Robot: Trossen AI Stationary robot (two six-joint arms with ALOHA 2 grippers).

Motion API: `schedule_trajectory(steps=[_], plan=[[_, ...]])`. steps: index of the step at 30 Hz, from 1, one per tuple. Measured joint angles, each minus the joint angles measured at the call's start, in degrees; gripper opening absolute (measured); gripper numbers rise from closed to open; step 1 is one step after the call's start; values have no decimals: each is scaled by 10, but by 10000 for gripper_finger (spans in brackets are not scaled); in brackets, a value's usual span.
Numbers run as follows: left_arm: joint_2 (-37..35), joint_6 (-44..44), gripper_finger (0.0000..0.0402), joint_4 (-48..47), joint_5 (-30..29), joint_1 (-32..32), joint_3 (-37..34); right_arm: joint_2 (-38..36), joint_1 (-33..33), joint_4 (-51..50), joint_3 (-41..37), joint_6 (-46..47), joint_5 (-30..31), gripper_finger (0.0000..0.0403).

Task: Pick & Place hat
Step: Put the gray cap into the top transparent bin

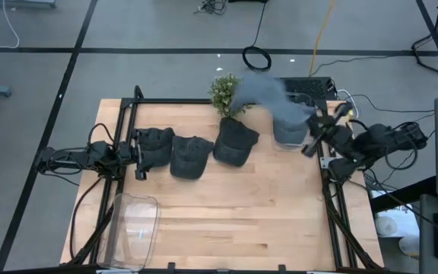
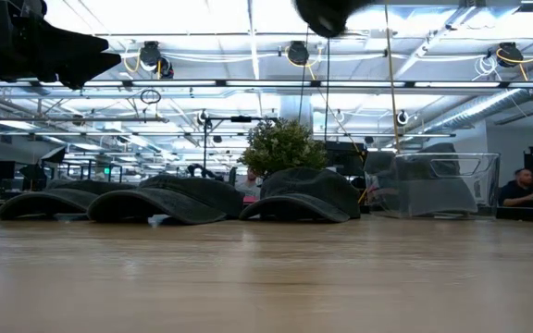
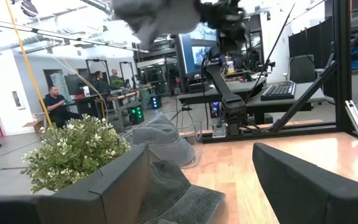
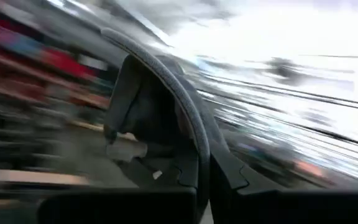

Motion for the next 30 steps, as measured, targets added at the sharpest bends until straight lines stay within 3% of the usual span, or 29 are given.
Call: schedule_trajectory(steps=[5, 7, 9, 11, 14, 21, 26, 30], plan=[[0, 0, 294, 0, 0, 0, 0, 35, -46, -238, 120, 164, -224, 0], [0, 0, 294, 0, 0, 0, 0, 54, -67, -279, 169, 216, -265, 0], [0, 0, 294, 0, 0, 0, 0, 77, -80, -312, 214, 251, -256, 0], [0, 0, 294, 0, 0, 0, 0, 104, -85, -341, 252, 251, -207, 0], [0, 0, 294, 0, 0, 0, 0, 159, -85, -353, 294, 176, -77, 0], [0, 0, 294, 0, 0, 0, 0, 295, -105, -361, 338, -120, 342, 0], [0, 0, 294, 0, 0, 0, 0, 323, -133, -488, 309, -44, 398, 0], [0, 0, 294, 0, 0, 0, 0, 297, -154, -503, 254, 28, 373, 0]])
